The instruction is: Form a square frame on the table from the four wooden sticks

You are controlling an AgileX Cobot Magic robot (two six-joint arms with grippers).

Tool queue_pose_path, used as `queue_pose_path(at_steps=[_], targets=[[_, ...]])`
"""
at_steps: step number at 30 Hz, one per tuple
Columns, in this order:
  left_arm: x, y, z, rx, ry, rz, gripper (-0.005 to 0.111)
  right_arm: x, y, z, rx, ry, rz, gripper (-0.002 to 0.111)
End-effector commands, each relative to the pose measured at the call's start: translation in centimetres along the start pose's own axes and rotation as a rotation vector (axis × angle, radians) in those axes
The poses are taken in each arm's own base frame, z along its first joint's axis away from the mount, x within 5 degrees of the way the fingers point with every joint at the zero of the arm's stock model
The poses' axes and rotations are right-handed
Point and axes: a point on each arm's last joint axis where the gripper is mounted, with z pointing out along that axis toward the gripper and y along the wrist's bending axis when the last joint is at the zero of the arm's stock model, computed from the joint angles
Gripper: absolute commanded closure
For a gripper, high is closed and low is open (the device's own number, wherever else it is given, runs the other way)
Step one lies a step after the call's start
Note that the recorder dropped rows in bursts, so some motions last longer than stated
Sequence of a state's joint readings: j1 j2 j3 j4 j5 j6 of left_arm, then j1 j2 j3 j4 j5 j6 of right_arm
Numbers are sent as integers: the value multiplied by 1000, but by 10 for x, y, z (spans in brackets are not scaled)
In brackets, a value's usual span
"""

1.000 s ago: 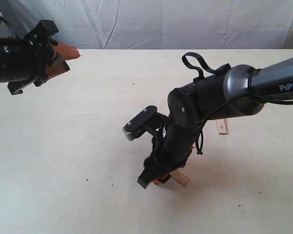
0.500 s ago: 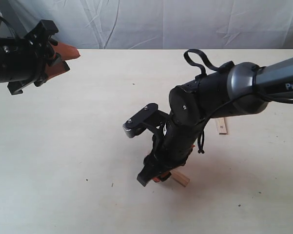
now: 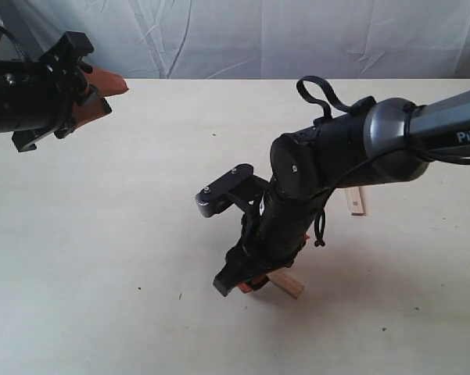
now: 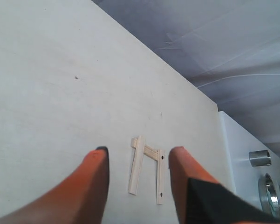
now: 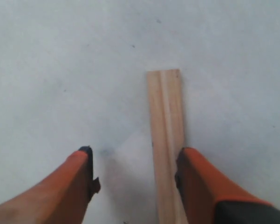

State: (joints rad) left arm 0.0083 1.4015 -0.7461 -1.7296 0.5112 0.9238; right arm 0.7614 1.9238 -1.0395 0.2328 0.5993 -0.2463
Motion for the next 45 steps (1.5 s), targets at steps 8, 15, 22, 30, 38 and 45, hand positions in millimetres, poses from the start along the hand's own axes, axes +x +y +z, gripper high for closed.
queue_pose_path(at_steps=[8,15,22,30,38,45], targets=[[1,1,0,1,-1,-8,65,-1,0,-15,10,-44,-14,54],[1,1,0,1,-1,-8,65,0,0,-8,-4,-22,27,54],[1,1,0,1,-1,-8,65,1,-2,3,5,-1,22,54],[1,1,0,1,-1,-8,65,-1,1,-15,2,-47,24,54],[1,1,0,1,-1,-8,65,-2,0,-12,3,-52,27,54],[1,1,0,1,-1,-7,65,-1,-2,4,10,-23,30,54]])
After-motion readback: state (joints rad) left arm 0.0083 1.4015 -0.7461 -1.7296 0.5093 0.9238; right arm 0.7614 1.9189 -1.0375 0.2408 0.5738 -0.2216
